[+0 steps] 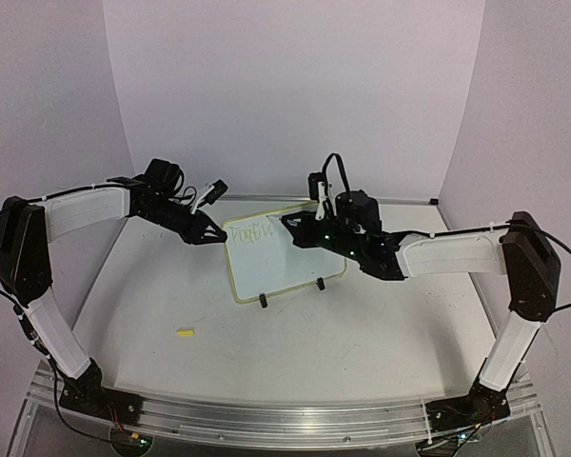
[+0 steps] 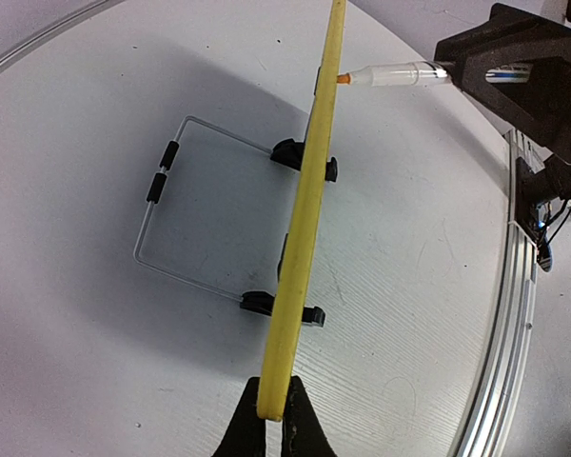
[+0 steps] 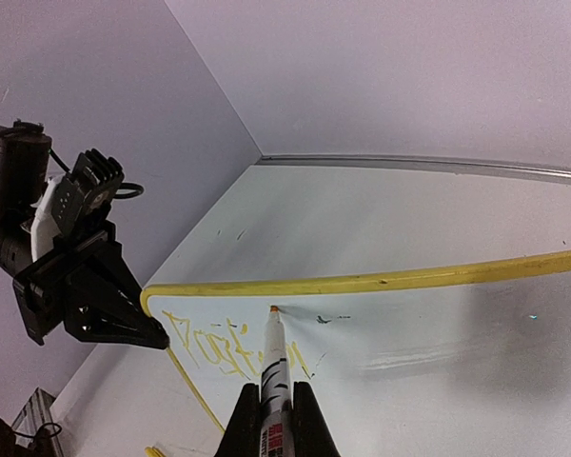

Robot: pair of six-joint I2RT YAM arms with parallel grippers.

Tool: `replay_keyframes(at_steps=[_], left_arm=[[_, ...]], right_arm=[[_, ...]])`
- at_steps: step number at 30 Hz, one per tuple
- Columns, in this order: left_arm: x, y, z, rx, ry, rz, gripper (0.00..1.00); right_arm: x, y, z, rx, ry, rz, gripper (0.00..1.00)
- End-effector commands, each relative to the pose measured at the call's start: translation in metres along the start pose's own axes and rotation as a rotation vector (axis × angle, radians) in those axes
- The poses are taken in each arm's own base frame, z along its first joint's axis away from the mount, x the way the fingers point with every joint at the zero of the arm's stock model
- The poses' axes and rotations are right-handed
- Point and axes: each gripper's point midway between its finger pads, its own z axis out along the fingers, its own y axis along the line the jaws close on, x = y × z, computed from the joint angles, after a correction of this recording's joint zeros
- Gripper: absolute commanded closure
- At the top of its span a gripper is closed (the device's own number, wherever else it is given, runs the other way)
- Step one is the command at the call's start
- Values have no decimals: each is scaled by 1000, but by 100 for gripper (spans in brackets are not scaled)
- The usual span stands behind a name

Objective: Write a sentence on the whiteboard

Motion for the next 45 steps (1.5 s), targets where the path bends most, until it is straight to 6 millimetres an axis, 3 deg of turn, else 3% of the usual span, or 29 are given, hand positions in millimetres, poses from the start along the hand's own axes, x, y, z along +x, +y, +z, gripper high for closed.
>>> replay_keyframes(at_steps=[1, 9, 15, 20, 24, 33, 45], left_arm=[[13, 1, 6, -18, 66, -3, 100], [12, 1, 5, -20, 63, -1, 100], [10, 0, 4, -21, 59, 2, 100], [10, -1, 4, -20, 57, 5, 100], [10, -1, 4, -20, 58, 4, 100], [10, -1, 4, -20, 60, 4, 100], [11, -1, 4, -20, 61, 4, 100]], right_arm=[[2, -15, 4, 50, -9, 20, 100], [1, -16, 5, 50, -6, 20, 100], [-10, -1, -16, -30, -58, -12, 100], [-4, -2, -27, -40, -53, -18, 100], [4, -5, -24, -34, -37, -7, 100], [-8, 3, -18, -58, -60, -17, 100], [0, -2, -4, -43, -41, 4, 100]])
